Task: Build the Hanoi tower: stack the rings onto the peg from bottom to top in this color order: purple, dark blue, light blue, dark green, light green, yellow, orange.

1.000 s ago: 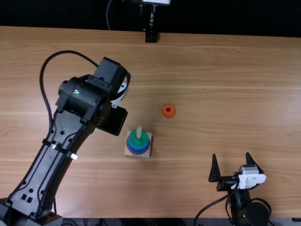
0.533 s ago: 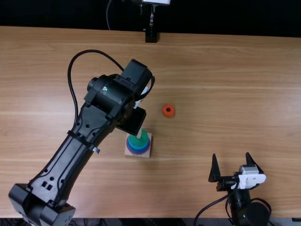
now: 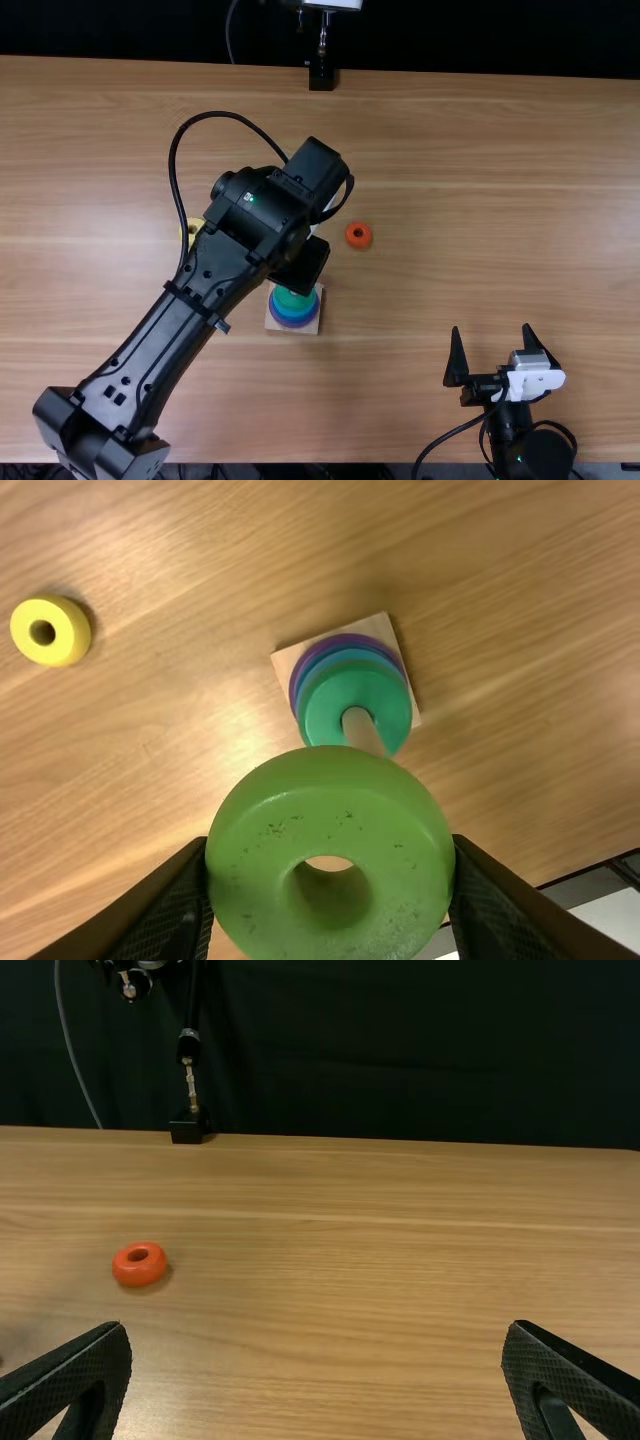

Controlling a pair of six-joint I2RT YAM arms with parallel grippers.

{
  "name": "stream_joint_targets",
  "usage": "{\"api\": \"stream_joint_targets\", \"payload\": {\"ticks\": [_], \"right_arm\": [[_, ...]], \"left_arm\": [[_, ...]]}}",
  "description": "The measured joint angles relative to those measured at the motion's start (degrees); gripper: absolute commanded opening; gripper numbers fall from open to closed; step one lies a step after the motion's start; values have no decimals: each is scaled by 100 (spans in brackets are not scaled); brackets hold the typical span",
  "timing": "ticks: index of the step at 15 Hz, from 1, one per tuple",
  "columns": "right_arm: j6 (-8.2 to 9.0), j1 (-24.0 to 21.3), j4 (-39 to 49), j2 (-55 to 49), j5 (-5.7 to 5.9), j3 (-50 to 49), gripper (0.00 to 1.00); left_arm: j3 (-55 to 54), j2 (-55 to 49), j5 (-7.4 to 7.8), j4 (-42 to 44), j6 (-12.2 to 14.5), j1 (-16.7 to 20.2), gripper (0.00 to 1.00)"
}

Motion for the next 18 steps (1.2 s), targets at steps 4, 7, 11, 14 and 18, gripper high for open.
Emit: {"api": "stream_joint_targets", "payload": {"ticks": [4, 7, 11, 14, 18], "right_arm": [[-2, -2, 0, 0, 4, 0, 100], [0, -2, 0, 0, 2, 0, 100], [0, 0, 2, 0, 0, 0, 100], [-2, 0, 2, 0, 0, 0, 100], [0, 0, 4, 0, 2, -2, 100]], "left_arm": [[2, 203, -2, 4, -144, -72, 0], [2, 254, -7, 26, -184, -109, 0], [2, 258, -2, 59, -188, -149, 0], [4, 258, -2, 57, -184, -149, 0], [2, 258, -2, 24, -186, -146, 9]]}}
